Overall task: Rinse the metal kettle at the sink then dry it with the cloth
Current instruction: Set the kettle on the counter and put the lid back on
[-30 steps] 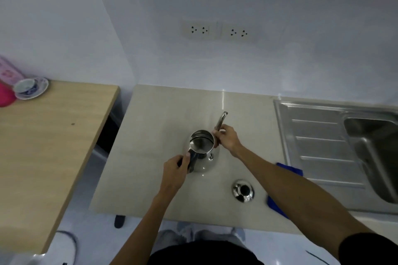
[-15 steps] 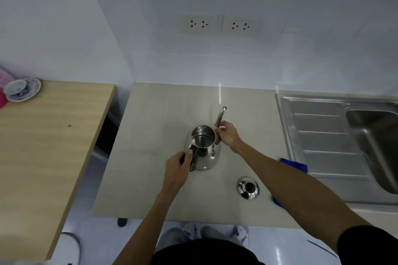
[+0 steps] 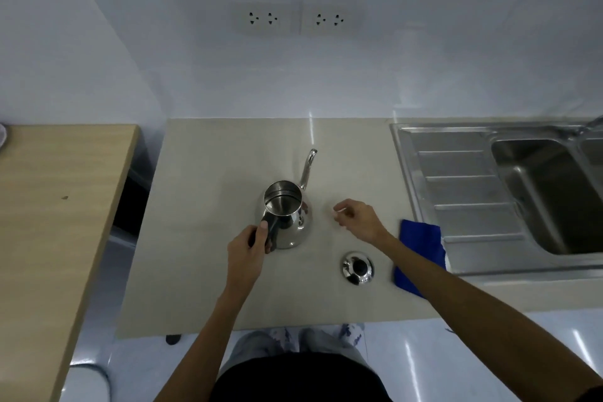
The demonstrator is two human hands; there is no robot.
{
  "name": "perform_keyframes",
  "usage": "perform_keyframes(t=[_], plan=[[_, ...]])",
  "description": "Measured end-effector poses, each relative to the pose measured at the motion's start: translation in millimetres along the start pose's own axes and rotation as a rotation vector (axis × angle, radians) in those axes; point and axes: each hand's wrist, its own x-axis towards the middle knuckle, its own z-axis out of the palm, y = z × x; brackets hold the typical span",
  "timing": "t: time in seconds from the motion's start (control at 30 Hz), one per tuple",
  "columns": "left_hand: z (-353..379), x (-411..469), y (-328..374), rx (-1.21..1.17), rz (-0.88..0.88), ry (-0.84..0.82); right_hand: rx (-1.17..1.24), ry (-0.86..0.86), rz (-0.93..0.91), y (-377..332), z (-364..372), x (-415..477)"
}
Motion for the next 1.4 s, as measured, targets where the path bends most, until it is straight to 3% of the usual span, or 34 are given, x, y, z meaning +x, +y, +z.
perform_keyframes(t=[0.27,0.6,0.83,1.07,1.4], plan=[[9.9,-3.2,-4.2,-0.07,0.015,0.07,-0.353,-0.241,-0.035,60.8,-9.4,-81.9],[20.0,-4.6,-16.6,-0.076,0.015,0.08,-0.279,-0.041,-0.14,71.0,4.7,-93.9],[19.6,-4.3,-14.8,-0.097,0.008,0.102,-0.001,0.107,-0.341,-34.0,-26.1,-56.6],[17.6,-3.9,-15.3,-0.104,0.006,0.098,-0.145,-0.102,-0.561,-141.0,-24.5,-24.4],[18.0,-3.2,-17.9,-0.049,0.015,0.147,-0.335,-0.295,-0.597,-155.2,-0.3,-7.9]])
